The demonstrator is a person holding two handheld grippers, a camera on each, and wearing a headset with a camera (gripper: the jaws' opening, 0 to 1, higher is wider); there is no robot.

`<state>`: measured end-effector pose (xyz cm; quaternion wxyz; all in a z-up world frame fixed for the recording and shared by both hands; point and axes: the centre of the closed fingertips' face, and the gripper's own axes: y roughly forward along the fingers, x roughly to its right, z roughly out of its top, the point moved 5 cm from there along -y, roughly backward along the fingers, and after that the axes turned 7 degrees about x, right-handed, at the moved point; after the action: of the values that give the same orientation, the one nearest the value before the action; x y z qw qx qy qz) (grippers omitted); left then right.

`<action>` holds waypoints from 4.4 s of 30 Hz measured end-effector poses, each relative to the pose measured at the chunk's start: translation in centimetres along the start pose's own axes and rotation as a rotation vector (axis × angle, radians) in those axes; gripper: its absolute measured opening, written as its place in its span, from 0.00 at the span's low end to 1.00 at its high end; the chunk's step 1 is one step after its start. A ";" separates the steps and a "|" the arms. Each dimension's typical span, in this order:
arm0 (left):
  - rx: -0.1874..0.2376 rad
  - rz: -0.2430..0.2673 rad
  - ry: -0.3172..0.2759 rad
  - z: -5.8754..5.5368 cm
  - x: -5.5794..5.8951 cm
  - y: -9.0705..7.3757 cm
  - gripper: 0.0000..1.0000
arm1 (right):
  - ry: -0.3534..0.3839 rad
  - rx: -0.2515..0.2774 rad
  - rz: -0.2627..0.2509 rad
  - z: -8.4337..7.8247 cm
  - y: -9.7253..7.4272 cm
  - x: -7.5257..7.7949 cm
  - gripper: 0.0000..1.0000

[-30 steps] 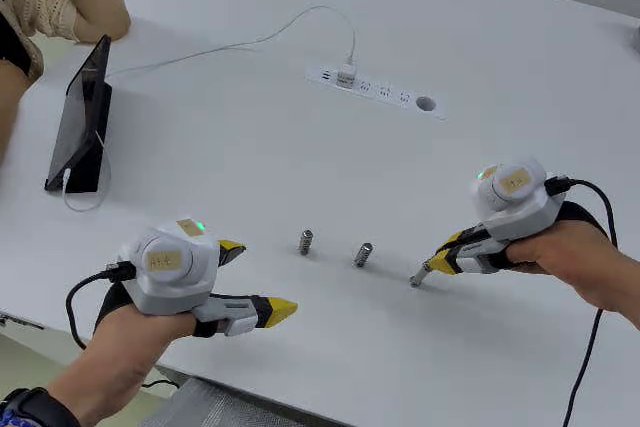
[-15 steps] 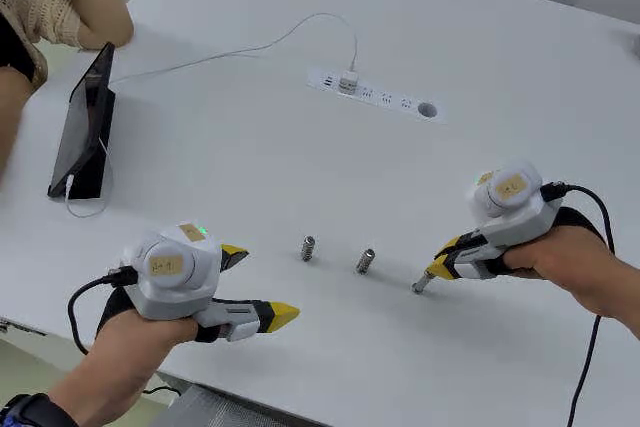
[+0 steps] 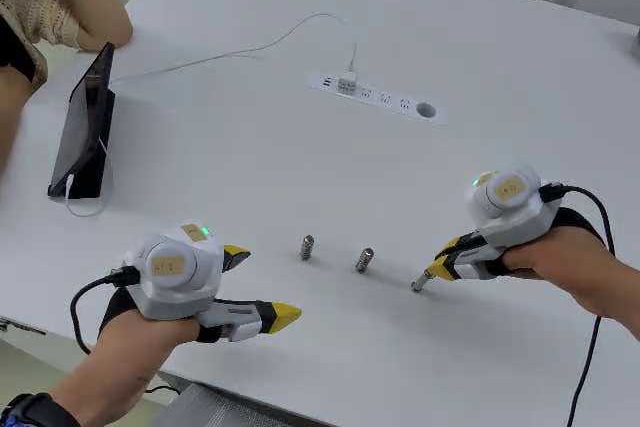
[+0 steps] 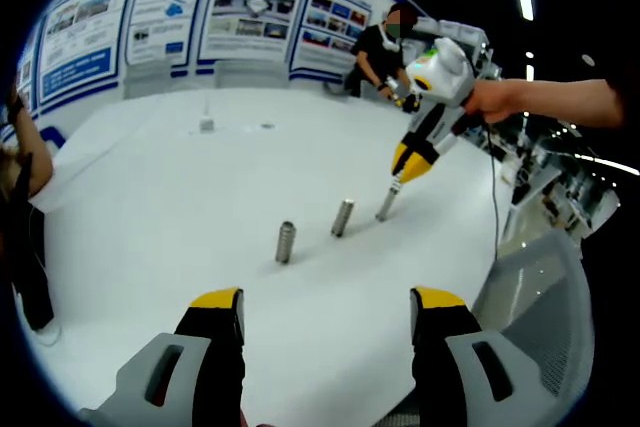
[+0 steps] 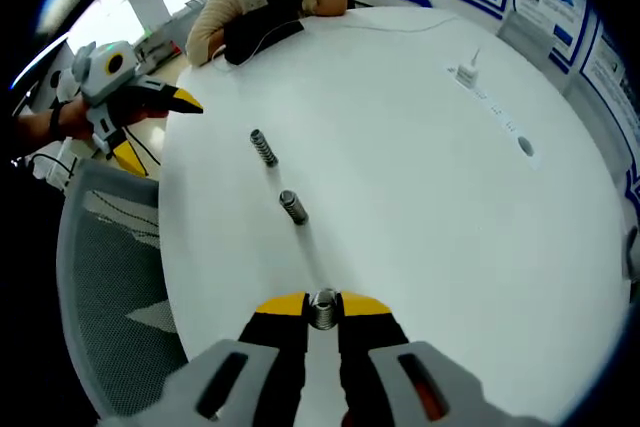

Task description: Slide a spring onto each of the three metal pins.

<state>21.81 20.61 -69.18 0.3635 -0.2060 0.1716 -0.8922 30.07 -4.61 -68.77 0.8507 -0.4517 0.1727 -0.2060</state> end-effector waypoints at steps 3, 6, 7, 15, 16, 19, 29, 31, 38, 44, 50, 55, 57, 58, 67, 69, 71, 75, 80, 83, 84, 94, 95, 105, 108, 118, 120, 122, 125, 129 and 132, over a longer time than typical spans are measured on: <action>-0.001 0.001 -0.001 0.0 0.1 -0.1 0.69 | -0.002 0.000 0.001 0.0 0.2 0.0 0.12; -0.001 0.004 -0.002 -0.1 0.0 -0.3 0.69 | -0.009 -0.007 0.001 0.0 0.4 -0.1 0.12; -0.002 0.006 -0.002 -0.1 -0.1 -0.3 0.69 | -0.012 -0.009 0.000 -0.1 0.5 0.0 0.12; 0.002 0.012 -0.006 -0.1 -0.2 -0.5 0.69 | -0.031 -0.023 -0.001 -0.4 1.4 0.1 0.12; 0.002 0.012 -0.007 0.0 -0.2 -0.5 0.69 | -0.035 -0.024 0.000 -0.4 1.5 0.1 0.12; 0.001 0.013 -0.007 -0.1 -0.3 -0.5 0.69 | -0.045 -0.028 0.004 -0.5 1.8 0.0 0.12; -0.005 0.021 -0.015 -0.3 -0.4 -0.5 0.69 | -0.057 -0.041 0.007 -1.2 3.1 0.1 0.13; -0.005 0.020 -0.015 -0.2 -0.3 -0.5 0.69 | -0.059 -0.041 0.008 -1.3 3.3 0.1 0.13; -0.004 0.023 -0.016 0.0 -0.3 -0.4 0.69 | -0.060 -0.041 0.003 -1.8 3.8 0.3 0.13; -0.003 0.025 -0.017 0.1 -0.4 -0.4 0.69 | -0.058 -0.034 0.005 -2.0 4.1 0.3 0.13; -0.005 0.025 -0.012 0.2 -0.3 -0.5 0.69 | -0.049 -0.033 0.010 -2.2 4.2 0.1 0.14; -0.002 0.028 -0.013 0.4 -0.3 -0.5 0.69 | -0.043 -0.018 0.002 -2.1 3.7 0.0 0.21; 0.001 0.031 -0.014 0.6 -0.3 -0.6 0.69 | -0.028 0.003 -0.013 -2.1 3.3 0.0 0.22; 0.003 0.032 -0.017 0.7 -0.3 -0.6 0.69 | -0.018 0.013 -0.018 -2.2 3.2 0.0 0.23; -0.006 0.041 -0.014 0.8 0.0 -0.8 0.69 | 0.073 0.114 -0.130 -4.3 2.0 -0.5 0.40; -0.008 0.042 -0.014 0.9 0.1 -1.0 0.69 | 0.091 0.128 -0.146 -4.9 1.8 -0.7 0.43; -0.009 0.043 -0.010 1.0 0.2 -1.1 0.69 | 0.111 0.151 -0.154 -5.2 1.5 -1.0 0.44; -0.004 0.047 -0.007 1.5 0.2 -1.4 0.69 | 0.166 0.204 -0.179 -5.9 1.1 -1.5 0.48; 0.002 0.052 -0.003 1.9 0.3 -1.5 0.69 | 0.231 0.281 -0.242 -6.3 0.4 -1.8 0.54; 0.005 0.053 -0.004 1.9 0.3 -1.5 0.70 | 0.266 0.330 -0.244 -6.2 0.2 -2.4 0.57; 0.005 0.055 -0.003 1.9 0.3 -1.5 0.70 | 0.266 0.341 -0.248 -6.2 0.2 -2.6 0.58; 0.015 0.058 -0.003 2.3 0.6 -1.6 0.70 | 0.337 0.423 -0.252 -5.9 -0.3 -4.4 0.63; 0.013 0.057 0.000 2.3 0.6 -1.7 0.70 | 0.340 0.431 -0.252 -5.8 -0.4 -4.6 0.64; 0.003 0.048 0.020 2.5 0.3 -1.9 0.70 | 0.379 0.513 -0.274 -5.3 -1.9 -6.1 0.68; 0.007 0.048 0.021 2.7 0.2 -1.9 0.70 | 0.386 0.530 -0.272 -5.2 -2.1 -6.6 0.71; 0.009 0.038 0.032 3.1 0.1 -1.6 0.71 | 0.404 0.565 -0.271 -5.0 -2.7 -8.0 0.77; 0.009 0.036 0.034 3.2 0.0 -1.6 0.71 | 0.408 0.568 -0.272 -5.0 -2.8 -8.2 0.78; 0.006 0.033 0.038 3.2 -0.1 -1.6 0.71 | 0.407 0.575 -0.273 -5.0 -2.9 -8.2 0.79; 0.011 0.037 0.042 3.4 -0.4 -1.6 0.72 | 0.409 0.585 -0.281 -4.9 -3.3 -8.2 0.80; 0.016 0.035 0.041 3.4 -0.5 -1.6 0.73 | 0.401 0.587 -0.286 -5.0 -3.4 -8.2 0.83; 0.013 0.034 0.041 3.3 -0.6 -1.5 0.74 | 0.373 0.559 -0.285 -5.1 -3.2 -8.5 0.85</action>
<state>22.91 21.54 -65.81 0.3762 -0.1823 0.1768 -0.8911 19.67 -5.48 -67.88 0.8580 -0.1759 0.1974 -0.4405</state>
